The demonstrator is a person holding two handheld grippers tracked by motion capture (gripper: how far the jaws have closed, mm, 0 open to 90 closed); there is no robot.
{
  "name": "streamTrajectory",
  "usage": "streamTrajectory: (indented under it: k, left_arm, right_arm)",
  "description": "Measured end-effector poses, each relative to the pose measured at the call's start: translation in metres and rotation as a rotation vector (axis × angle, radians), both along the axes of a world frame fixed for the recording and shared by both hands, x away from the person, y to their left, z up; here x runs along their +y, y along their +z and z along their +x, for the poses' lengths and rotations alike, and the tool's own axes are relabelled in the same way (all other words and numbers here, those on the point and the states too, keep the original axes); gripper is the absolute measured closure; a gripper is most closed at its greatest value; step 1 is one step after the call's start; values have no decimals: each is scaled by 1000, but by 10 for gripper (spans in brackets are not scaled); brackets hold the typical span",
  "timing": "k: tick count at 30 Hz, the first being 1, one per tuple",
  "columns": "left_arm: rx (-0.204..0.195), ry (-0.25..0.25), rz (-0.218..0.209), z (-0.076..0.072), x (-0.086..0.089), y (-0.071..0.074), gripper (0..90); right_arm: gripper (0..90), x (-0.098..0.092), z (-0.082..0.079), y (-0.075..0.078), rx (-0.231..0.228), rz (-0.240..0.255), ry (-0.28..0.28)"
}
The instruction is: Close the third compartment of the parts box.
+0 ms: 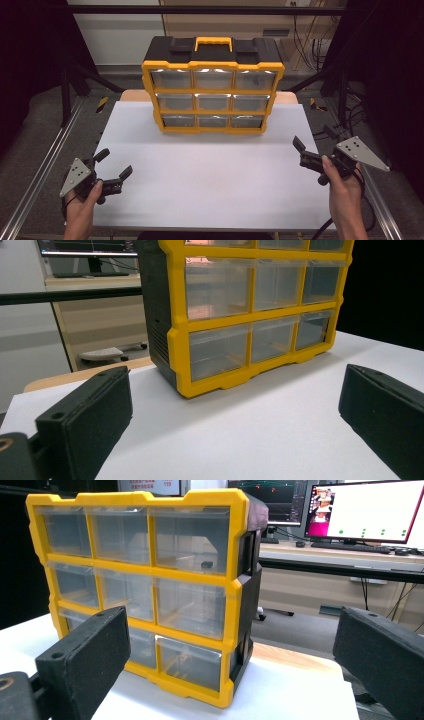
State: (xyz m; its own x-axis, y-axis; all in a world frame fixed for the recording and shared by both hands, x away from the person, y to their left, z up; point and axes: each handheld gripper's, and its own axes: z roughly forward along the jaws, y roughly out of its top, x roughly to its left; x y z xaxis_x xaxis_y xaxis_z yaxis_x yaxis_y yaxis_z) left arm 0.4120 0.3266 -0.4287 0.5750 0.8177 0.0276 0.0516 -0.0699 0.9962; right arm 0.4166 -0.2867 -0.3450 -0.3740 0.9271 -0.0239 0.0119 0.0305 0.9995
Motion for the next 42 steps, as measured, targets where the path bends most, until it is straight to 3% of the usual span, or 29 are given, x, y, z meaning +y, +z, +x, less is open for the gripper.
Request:
streamTrajectory:
  k: [16,24,42]
  left_arm:
    - [-2,-9,0,0,-1,0,5]
    - [-7,-12,1,0,-2,-1,5]
    - [-10,-27,-3,1,-4,-2,5]
  right_arm:
    - [23,-4,-8,-20,21,18,-5]
    - [23,-4,-8,-31,34,3,-2]
    - [23,12,-6,-62,83,14,36]
